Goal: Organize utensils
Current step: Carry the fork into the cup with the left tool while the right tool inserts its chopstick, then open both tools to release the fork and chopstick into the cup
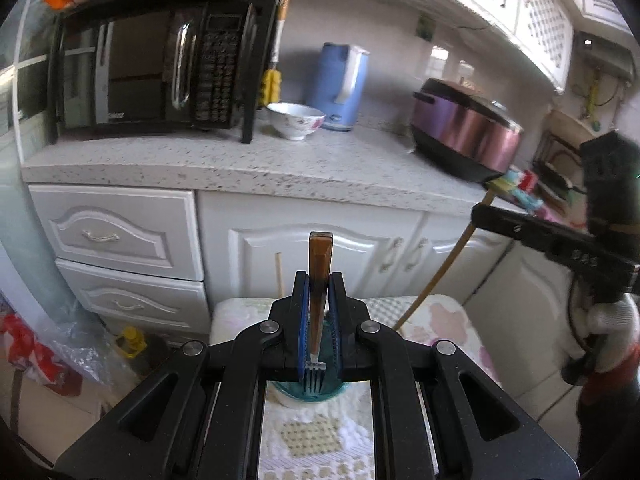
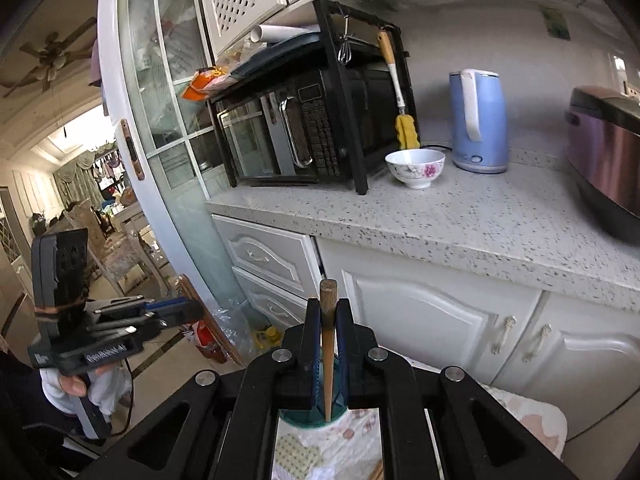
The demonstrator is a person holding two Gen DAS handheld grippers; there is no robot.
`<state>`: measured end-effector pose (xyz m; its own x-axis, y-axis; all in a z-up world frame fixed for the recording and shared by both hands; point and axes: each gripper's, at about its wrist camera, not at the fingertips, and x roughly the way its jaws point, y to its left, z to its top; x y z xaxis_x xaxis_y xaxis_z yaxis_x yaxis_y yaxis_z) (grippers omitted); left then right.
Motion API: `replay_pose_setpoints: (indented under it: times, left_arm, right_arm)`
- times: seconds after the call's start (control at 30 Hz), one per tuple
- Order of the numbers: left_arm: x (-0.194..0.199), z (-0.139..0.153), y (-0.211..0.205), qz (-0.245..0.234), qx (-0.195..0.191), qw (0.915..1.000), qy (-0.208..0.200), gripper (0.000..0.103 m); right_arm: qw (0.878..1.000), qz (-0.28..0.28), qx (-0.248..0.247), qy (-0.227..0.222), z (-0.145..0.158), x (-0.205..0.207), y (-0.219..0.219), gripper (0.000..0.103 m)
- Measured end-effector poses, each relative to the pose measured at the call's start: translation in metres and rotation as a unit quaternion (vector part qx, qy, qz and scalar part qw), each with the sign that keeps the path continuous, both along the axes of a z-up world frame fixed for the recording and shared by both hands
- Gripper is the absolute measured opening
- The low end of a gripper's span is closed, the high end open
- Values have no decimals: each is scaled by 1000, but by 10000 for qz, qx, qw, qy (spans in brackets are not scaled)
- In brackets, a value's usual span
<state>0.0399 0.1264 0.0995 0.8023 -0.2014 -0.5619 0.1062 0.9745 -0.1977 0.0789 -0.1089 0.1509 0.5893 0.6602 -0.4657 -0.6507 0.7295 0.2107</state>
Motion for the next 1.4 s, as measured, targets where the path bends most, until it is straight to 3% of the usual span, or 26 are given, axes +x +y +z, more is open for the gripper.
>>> replay_pose_setpoints:
  times: [0.3, 0.73, 0.87, 0.93, 1.17, 1.4]
  left_arm:
    - [27, -42, 3, 285, 217, 9991, 223, 8]
    - [52, -102, -5, 425, 178, 9951, 877, 8]
    - [50, -103, -9, 455, 239, 9947, 890, 8]
    - [50, -103, -11, 440, 232, 9944, 928, 8]
    - [41, -94, -16, 453, 212, 9954, 818, 22]
    - [27, -80, -29, 413, 324, 9965, 651, 26]
  right_arm:
    - [9994, 19, -99, 325, -39, 29, 33, 7]
    - [9900, -122, -118, 1400, -124, 70, 33, 7]
    - [9869, -244, -21, 1595, -131, 75, 24, 11]
    - [9866, -276, -17, 1610, -131, 74, 20, 43]
    - [9867, -199, -41, 1615, -132, 61, 14, 43]
    - [9868, -211, 51, 1607, -129, 46, 0, 43]
